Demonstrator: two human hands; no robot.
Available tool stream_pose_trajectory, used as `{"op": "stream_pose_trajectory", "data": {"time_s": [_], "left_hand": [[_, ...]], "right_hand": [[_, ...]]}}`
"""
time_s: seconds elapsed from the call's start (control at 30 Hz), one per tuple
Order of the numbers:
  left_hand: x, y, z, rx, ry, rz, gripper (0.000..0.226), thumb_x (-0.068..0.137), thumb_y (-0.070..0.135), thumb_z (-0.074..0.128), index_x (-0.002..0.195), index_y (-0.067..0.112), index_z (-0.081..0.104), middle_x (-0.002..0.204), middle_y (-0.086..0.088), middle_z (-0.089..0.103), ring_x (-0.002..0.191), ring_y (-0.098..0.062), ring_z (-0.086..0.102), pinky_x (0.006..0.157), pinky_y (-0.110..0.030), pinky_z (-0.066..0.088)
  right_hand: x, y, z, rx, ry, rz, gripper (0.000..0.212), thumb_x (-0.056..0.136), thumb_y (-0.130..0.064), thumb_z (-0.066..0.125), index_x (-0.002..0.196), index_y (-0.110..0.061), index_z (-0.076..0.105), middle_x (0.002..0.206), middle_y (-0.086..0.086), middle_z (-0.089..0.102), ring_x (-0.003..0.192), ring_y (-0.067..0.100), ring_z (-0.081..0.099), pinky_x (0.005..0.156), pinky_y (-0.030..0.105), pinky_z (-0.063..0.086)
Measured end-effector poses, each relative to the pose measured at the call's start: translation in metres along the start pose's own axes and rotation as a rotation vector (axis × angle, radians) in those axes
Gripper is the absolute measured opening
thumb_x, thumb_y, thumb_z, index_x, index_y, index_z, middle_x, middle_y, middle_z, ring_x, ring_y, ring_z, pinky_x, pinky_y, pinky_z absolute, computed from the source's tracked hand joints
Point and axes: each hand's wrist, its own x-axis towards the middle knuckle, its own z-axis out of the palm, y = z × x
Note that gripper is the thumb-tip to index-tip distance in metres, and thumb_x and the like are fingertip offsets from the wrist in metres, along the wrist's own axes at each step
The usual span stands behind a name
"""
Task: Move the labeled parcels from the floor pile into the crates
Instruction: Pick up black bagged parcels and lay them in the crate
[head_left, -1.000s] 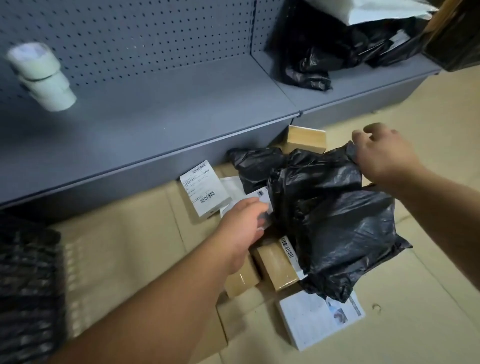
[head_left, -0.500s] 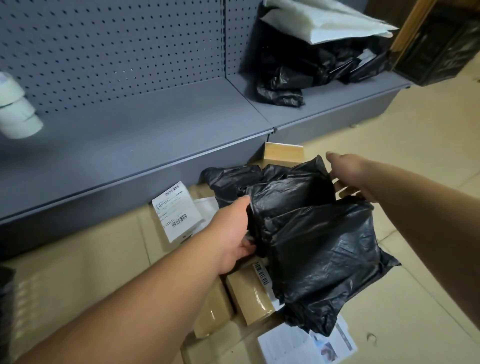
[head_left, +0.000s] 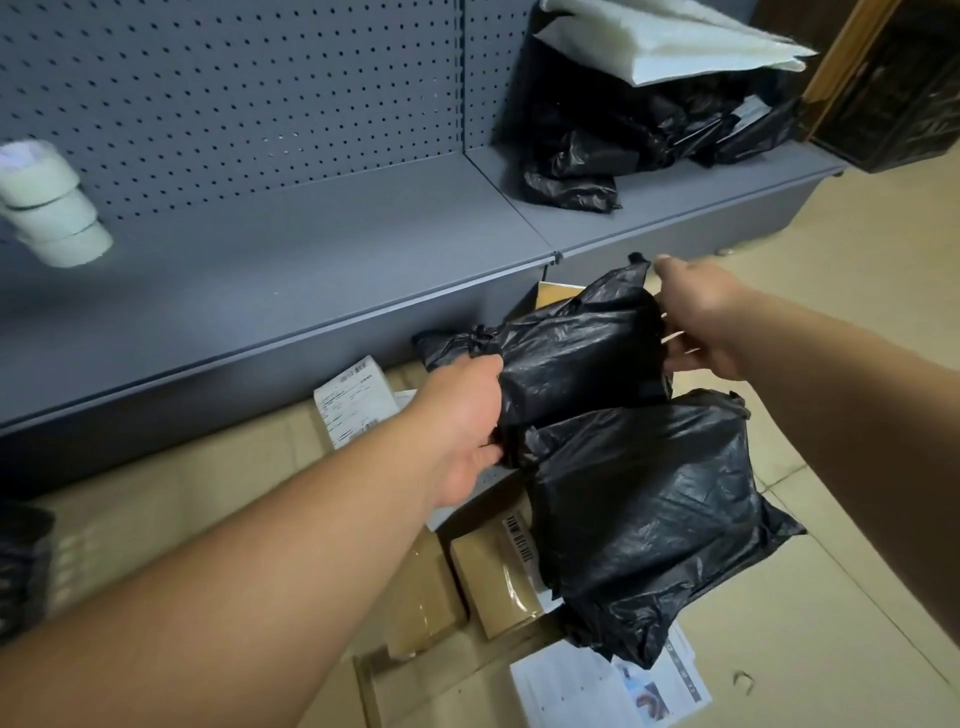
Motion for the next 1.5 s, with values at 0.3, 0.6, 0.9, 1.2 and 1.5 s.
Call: {"op": "stream_pose_trajectory", "data": {"time_s": [0.3,0.6,0.9,1.2,1.5], "left_hand": [[-0.028,0.034,-0.081,-0.102,0.107,0.194,0.037,0.094,0.04,0.051,0.124,0.023,0.065,0.119,-0.003,0.073,0.111,-0.026,0.067,0.107,-0.055,0.045],[-0.084,0.068,-0.209,-0.184,0.259,0.4,0.03,0.096,0.032,0.062,0.116,0.013,0.071,0.105,0.0,0.074,0.095,-0.017,0.068,0.103,-0.042,0.052],[-0.143,0.078,-0.347,-0.141,0.41,0.557,0.031,0.089,0.003,0.055,0.111,0.016,0.074,0.104,-0.006,0.075,0.089,-0.018,0.068,0.078,-0.032,0.057],[-0.194,0.078,-0.491,-0.175,0.62,0.61,0.027,0.086,0.007,0.062,0.102,0.027,0.071,0.07,0.007,0.075,0.058,-0.01,0.071,0.047,-0.023,0.053],[-0.213,0.048,-0.614,-0.275,0.756,0.479,0.033,0.086,-0.003,0.057,0.101,0.022,0.073,0.096,-0.009,0.078,0.076,-0.023,0.077,0.06,-0.033,0.062]], "right_hand": [[-0.059,-0.044,0.048,0.582,-0.177,0.008,0.047,0.105,-0.044,0.037,0.13,-0.011,0.059,0.116,0.017,0.073,0.096,0.035,0.074,0.067,0.053,0.062],[-0.133,-0.096,0.146,0.684,-0.392,0.037,0.019,0.102,-0.026,0.048,0.114,-0.011,0.049,0.125,0.022,0.066,0.094,0.036,0.075,0.071,0.054,0.062],[-0.218,-0.145,0.255,0.44,-0.545,-0.126,0.038,0.103,-0.031,0.045,0.13,-0.007,0.055,0.122,0.024,0.068,0.092,0.036,0.068,0.091,0.063,0.055],[-0.322,-0.187,0.377,0.306,-0.669,-0.223,0.033,0.098,-0.032,0.047,0.11,-0.009,0.067,0.101,0.008,0.069,0.082,0.028,0.063,0.075,0.039,0.048],[-0.39,-0.206,0.492,0.096,-0.725,-0.326,0.025,0.097,-0.035,0.049,0.087,-0.015,0.06,0.062,-0.003,0.063,0.052,0.013,0.055,0.055,0.023,0.044]]}}
